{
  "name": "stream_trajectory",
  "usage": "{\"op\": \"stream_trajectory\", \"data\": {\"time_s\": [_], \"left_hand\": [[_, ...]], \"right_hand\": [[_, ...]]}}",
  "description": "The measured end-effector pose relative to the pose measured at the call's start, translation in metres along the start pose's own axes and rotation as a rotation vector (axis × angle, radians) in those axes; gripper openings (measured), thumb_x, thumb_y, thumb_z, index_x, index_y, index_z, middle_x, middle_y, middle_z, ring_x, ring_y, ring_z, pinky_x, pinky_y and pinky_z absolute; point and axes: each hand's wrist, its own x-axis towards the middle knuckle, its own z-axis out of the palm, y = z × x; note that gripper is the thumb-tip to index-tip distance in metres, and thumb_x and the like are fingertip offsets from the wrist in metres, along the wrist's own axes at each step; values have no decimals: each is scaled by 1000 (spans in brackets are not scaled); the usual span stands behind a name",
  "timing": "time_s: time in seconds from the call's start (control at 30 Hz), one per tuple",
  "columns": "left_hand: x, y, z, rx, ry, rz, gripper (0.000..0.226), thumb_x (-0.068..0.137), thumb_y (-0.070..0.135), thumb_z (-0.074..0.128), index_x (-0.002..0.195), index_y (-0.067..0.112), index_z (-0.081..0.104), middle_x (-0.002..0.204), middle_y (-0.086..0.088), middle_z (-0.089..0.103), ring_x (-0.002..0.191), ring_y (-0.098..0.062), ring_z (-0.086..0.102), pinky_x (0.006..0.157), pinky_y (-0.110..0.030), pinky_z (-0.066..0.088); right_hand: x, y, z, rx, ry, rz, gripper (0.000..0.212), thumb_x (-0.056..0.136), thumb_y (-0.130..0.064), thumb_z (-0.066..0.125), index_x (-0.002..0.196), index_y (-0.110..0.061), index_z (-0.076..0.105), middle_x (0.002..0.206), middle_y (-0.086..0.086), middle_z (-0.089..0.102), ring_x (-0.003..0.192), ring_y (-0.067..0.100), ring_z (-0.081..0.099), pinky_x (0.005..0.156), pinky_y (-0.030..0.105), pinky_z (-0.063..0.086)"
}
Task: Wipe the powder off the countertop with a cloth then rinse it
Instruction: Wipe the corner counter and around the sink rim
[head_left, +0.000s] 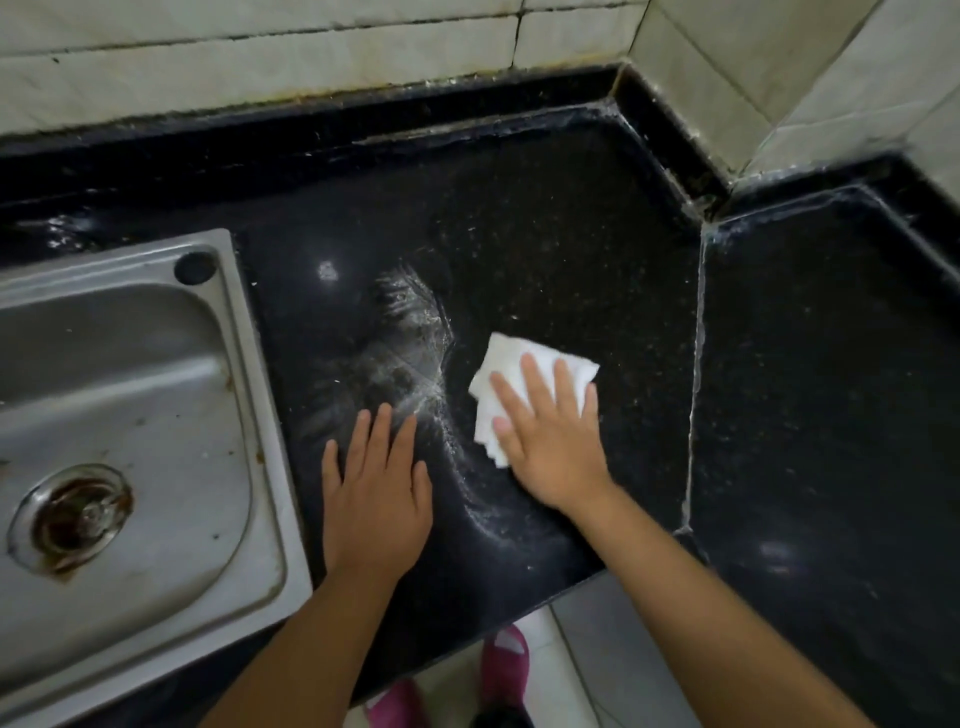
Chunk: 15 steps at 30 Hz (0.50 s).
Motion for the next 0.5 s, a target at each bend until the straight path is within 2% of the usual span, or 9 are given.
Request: {"op": "stream_trajectory", "data": {"time_s": [0.03, 0.07, 0.1, 0.17, 0.23, 0.27, 0.37, 0.43, 0.5], "left_hand": [[-1, 1, -1, 2, -5, -6, 52, 86, 30, 28, 121, 6, 58, 128, -16, 55, 120, -33, 51, 96, -57, 29], [-1, 1, -2, 6, 2, -7, 51, 86, 30, 28, 120, 5, 59, 127, -16, 56, 119, -33, 51, 95, -58, 30], [-1, 2, -3, 8, -6, -11, 51, 87, 30, 29, 120, 5, 59, 127, -16, 56, 119, -34, 52, 95, -58, 32], [-1, 3, -4, 17, -3, -17, 51, 86, 30, 29, 119, 5, 59, 126, -16, 57, 118, -34, 52, 94, -59, 33], [-1, 4, -3, 28, 21, -19, 50, 86, 29, 30, 118, 5, 60, 126, -16, 57, 118, -34, 53, 93, -59, 33], [-1, 4, -2, 29, 36, -21, 50, 86, 29, 30, 118, 6, 60, 125, -15, 57, 118, -33, 53, 93, -59, 33], [0, 3, 1, 44, 61, -17, 50, 85, 30, 31, 119, 7, 59, 126, -14, 57, 119, -31, 52, 103, -48, 32], [1, 0, 3, 54, 65, -16, 50, 85, 30, 31, 120, 7, 59, 127, -14, 56, 120, -30, 51, 103, -43, 21], [0, 0, 2, 64, 37, -24, 50, 86, 31, 31, 121, 8, 59, 128, -13, 56, 120, -30, 50, 100, -41, 17]], "right_hand": [[-21, 3, 6, -35, 21, -40, 60, 96, -47, -2, 142, -30, 32, 149, 7, 34, 137, 36, 25, 105, 59, 25], [-40, 14, 13, -39, 23, -63, 57, 97, -46, -1, 136, -31, 38, 141, 6, 46, 131, 34, 33, 102, 57, 31], [-58, 32, 19, -41, -6, -65, 52, 98, -46, 1, 132, -33, 39, 138, 3, 50, 127, 30, 35, 100, 54, 28], [-75, 72, 20, -55, -38, -31, 51, 98, -47, 2, 134, -35, 36, 139, 0, 43, 125, 26, 35, 98, 52, 25], [-59, 96, 2, -54, -40, 58, 59, 96, -52, 0, 139, -31, 35, 144, 4, 37, 130, 32, 33, 101, 59, 29], [-40, 101, -7, -61, -11, 98, 63, 93, -54, 0, 143, -31, 31, 150, 6, 28, 136, 34, 26, 104, 62, 23], [36, 91, -27, 49, -24, 253, 53, 98, -46, 12, 148, -31, 2, 157, 1, -8, 143, 31, -9, 112, 54, -6], [66, 60, -35, 44, -29, 189, 53, 99, -42, 15, 148, -29, -1, 157, 2, -12, 142, 31, -13, 112, 52, -9], [68, 23, -29, 14, -34, 53, 53, 99, -41, 13, 148, -28, -1, 157, 1, -12, 143, 31, -12, 112, 51, -9]]}}
